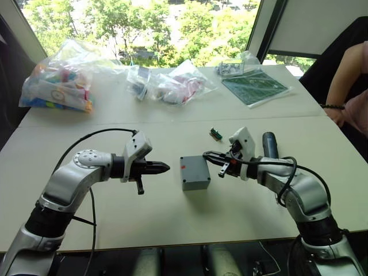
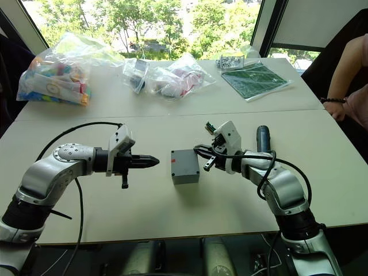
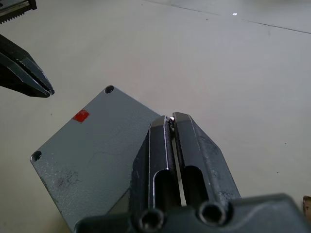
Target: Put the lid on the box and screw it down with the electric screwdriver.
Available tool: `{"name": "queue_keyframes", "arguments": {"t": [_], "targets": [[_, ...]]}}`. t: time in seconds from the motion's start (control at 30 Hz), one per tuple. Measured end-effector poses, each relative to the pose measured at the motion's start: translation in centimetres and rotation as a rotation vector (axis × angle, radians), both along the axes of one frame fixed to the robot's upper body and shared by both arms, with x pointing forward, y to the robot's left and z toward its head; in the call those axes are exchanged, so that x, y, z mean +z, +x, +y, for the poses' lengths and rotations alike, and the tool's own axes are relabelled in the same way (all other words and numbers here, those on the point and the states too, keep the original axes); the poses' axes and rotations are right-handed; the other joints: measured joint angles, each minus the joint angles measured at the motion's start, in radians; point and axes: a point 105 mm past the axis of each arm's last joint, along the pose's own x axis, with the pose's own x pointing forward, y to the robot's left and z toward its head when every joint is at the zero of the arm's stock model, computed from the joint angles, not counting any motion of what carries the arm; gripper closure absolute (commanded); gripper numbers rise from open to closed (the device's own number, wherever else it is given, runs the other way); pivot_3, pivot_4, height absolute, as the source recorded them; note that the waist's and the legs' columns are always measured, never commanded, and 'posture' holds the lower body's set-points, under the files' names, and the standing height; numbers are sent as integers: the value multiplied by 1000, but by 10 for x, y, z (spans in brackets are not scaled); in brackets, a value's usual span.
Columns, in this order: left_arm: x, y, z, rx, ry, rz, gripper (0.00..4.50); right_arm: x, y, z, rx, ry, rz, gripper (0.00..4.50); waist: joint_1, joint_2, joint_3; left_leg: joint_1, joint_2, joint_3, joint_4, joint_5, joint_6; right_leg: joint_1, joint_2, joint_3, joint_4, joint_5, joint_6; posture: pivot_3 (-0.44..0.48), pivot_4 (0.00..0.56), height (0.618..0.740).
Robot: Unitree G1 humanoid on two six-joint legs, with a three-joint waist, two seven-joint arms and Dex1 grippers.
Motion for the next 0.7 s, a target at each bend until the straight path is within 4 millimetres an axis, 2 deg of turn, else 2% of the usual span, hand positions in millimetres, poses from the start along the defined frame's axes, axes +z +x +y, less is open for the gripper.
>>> {"name": "queue_keyframes", "arguments": {"t": [0.13, 0.23, 0.4, 0.43, 0.5, 0.53, 0.57, 0.63, 0.67, 0.7], "targets": [[0, 0, 0, 3, 4, -2, 4500, 0, 0, 0, 1, -4, -4, 4488, 0, 0, 0, 0, 0, 0, 0, 0, 0, 0, 0, 0, 0, 0, 0, 0, 150, 740], [0, 0, 0, 3, 5, -3, 4500, 0, 1, 0, 5, -9, -15, 3725, 0, 0, 0, 0, 0, 0, 0, 0, 0, 0, 0, 0, 0, 0, 0, 0, 150, 740], [0, 0, -1, 0, -3, -2, 4500, 0, 0, 0, 14, -7, -15, 1990, 0, 0, 0, 0, 0, 0, 0, 0, 0, 0, 0, 0, 0, 0, 0, 0, 150, 740], [0, 0, -2, -2, -7, -1, 4500, 1, 0, 0, 12, -6, -16, 1457, 0, 0, 0, 0, 0, 0, 0, 0, 0, 0, 0, 0, 0, 0, 0, 0, 150, 740], [0, 0, -4, -5, -13, 0, 4500, 3, 1, -2, 7, -4, -22, 830, 0, 0, 0, 0, 0, 0, 0, 0, 0, 0, 0, 0, 0, 0, 0, 0, 150, 740], [0, 0, -4, -6, -15, 0, 4500, 4, 2, -2, 4, -2, -26, 705, 0, 0, 0, 0, 0, 0, 0, 0, 0, 0, 0, 0, 0, 0, 0, 0, 150, 740], [1, 0, -5, -8, -20, -2, 4500, 7, 3, -6, -11, 4, -30, 316, 0, 0, 0, 0, 0, 0, 0, 0, 0, 0, 0, 0, 0, 0, 0, 0, 150, 740], [4, 0, -10, -22, -39, -8, 4500, 22, 10, -19, -68, 28, -33, 316, 1, 0, 0, 0, 0, 0, 0, 0, 0, 0, -1, 0, 0, 0, 0, 0, 150, 740], [8, 0, -12, -32, -51, -13, 4500, 34, 14, -29, -102, 40, -43, 316, 3, 0, 0, 0, -1, 0, 0, 0, 0, 0, -1, 0, 0, 0, 0, 0, 150, 740], [13, 0, -16, -46, -63, -22, 4500, 56, 18, -45, -159, 50, -73, 316, 5, 0, 0, 0, -1, 0, 0, 0, 0, 0, -1, 0, 0, 0, 0, 0, 150, 740]]}}
